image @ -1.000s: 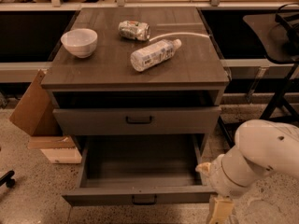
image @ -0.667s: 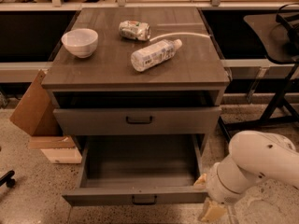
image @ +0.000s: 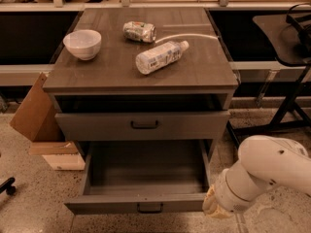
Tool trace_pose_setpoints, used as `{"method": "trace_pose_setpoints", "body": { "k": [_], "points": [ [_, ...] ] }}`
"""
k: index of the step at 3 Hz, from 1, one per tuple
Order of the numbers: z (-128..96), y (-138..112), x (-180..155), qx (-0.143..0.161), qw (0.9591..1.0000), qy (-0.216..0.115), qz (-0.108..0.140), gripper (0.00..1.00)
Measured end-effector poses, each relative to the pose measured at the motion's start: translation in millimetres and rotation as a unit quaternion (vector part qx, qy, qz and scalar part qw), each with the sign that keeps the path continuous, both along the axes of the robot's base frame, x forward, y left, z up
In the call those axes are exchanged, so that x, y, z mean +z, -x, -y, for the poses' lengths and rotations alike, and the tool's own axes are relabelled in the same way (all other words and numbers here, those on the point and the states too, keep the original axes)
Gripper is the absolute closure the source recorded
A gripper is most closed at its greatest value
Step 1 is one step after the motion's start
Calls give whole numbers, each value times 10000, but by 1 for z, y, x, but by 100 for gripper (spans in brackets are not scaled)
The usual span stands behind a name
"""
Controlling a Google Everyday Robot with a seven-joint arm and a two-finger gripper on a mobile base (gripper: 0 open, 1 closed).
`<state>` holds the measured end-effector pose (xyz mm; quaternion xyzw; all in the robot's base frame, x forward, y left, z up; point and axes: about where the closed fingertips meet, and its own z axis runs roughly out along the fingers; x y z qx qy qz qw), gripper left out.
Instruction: Close middle drawer
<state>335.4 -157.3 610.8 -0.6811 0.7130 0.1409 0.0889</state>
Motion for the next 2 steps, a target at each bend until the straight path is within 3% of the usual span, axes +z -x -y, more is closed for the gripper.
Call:
{"method": "trace_pose_setpoints", "body": {
  "k": [1, 2],
  "points": [
    [2, -1, -9, -34, 10000, 0, -44, 100],
    [10, -4, -41, -110, 9999, -5, -129, 100]
  ]
}}
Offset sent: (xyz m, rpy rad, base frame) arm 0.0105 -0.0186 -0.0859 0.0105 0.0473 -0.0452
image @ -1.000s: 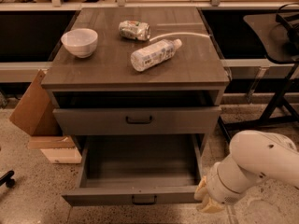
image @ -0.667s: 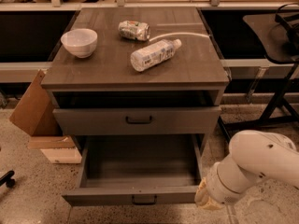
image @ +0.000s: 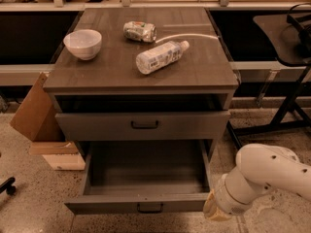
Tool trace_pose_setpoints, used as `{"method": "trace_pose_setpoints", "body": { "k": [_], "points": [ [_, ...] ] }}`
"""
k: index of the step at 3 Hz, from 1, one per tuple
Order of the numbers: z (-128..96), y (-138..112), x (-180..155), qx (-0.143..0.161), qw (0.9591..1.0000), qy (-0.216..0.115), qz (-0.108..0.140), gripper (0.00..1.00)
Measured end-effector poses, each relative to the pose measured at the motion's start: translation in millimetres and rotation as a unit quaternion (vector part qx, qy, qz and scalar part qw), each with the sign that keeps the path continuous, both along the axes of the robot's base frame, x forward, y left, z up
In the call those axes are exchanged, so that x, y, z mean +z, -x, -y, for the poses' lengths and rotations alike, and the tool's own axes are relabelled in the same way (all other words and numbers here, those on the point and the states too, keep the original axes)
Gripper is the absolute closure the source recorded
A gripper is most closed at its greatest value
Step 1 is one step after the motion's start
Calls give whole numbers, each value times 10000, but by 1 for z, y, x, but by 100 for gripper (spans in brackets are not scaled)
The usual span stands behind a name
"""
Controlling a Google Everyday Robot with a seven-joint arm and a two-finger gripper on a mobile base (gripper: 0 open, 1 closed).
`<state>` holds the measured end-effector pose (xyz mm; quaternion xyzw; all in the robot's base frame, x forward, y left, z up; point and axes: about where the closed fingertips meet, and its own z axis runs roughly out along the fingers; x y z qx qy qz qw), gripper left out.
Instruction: Close middle drawer
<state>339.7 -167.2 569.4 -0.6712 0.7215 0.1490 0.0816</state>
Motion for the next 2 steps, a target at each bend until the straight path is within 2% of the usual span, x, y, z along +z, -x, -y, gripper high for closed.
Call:
{"method": "trace_pose_setpoints", "body": {
  "k": [2],
  "points": [
    [10, -4, -56, -102, 9999, -87, -25, 100]
  ]
}}
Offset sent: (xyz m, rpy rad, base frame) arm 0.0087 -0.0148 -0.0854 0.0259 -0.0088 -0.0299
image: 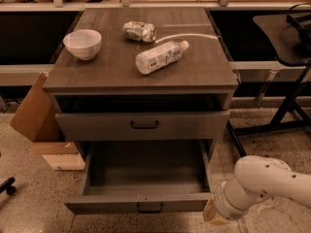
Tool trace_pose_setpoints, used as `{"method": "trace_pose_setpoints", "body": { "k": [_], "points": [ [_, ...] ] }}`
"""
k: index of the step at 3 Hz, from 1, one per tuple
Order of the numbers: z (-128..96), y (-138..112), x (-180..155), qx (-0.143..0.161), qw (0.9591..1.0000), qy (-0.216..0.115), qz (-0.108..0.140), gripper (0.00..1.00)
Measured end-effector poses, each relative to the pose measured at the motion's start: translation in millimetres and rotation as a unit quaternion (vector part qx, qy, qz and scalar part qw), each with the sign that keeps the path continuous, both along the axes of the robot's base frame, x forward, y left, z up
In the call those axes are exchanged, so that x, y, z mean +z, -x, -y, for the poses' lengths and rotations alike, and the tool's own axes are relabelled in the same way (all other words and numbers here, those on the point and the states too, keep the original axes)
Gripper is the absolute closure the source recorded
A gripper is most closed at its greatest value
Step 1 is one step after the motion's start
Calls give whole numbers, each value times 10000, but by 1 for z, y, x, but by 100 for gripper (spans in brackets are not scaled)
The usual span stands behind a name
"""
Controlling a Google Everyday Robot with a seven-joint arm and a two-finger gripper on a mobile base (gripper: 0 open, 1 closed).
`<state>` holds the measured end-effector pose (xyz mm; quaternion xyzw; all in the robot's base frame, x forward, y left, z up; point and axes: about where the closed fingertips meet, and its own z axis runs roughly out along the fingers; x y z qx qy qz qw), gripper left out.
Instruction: Close middle drawer
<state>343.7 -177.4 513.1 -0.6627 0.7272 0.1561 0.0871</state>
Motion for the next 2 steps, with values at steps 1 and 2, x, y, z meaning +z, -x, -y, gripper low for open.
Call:
{"method": "trace_pose_setpoints", "body": {
  "k": [1, 2],
  "points": [
    [0, -7, -25, -21, 9998, -179, 84, 100],
    [-7, -16, -57, 14, 9994, -292, 156, 100]
  ]
}}
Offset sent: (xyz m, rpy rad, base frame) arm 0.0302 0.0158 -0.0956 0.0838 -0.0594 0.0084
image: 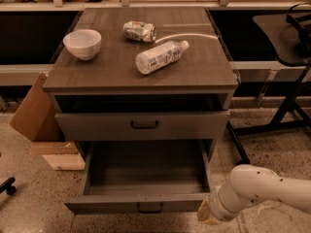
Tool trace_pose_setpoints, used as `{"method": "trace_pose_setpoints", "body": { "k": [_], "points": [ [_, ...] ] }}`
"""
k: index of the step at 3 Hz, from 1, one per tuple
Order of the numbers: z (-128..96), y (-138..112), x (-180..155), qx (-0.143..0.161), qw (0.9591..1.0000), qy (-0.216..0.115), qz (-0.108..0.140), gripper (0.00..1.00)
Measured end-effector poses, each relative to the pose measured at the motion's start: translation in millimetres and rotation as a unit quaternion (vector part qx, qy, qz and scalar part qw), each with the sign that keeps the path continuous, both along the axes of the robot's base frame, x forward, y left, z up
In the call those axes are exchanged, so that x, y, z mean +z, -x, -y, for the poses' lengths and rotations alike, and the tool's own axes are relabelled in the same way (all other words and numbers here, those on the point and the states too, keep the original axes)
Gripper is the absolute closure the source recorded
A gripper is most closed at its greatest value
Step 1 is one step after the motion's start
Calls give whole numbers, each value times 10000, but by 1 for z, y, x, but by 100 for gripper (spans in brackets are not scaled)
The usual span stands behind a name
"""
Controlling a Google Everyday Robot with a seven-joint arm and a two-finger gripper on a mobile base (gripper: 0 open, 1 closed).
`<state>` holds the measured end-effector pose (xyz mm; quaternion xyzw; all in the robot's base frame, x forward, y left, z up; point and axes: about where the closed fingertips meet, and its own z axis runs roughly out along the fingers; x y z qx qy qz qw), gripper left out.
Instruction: Close middle drawer
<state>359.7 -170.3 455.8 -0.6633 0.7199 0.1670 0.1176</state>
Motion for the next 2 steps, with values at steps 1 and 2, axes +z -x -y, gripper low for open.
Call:
{"method": "trace_pose_setpoints", "body": {
  "k": [1, 2],
  "points": [
    [-8, -12, -31, -6, 9999, -117, 38, 100],
    [-18, -39, -65, -91, 9995, -259, 137, 100]
  ]
}}
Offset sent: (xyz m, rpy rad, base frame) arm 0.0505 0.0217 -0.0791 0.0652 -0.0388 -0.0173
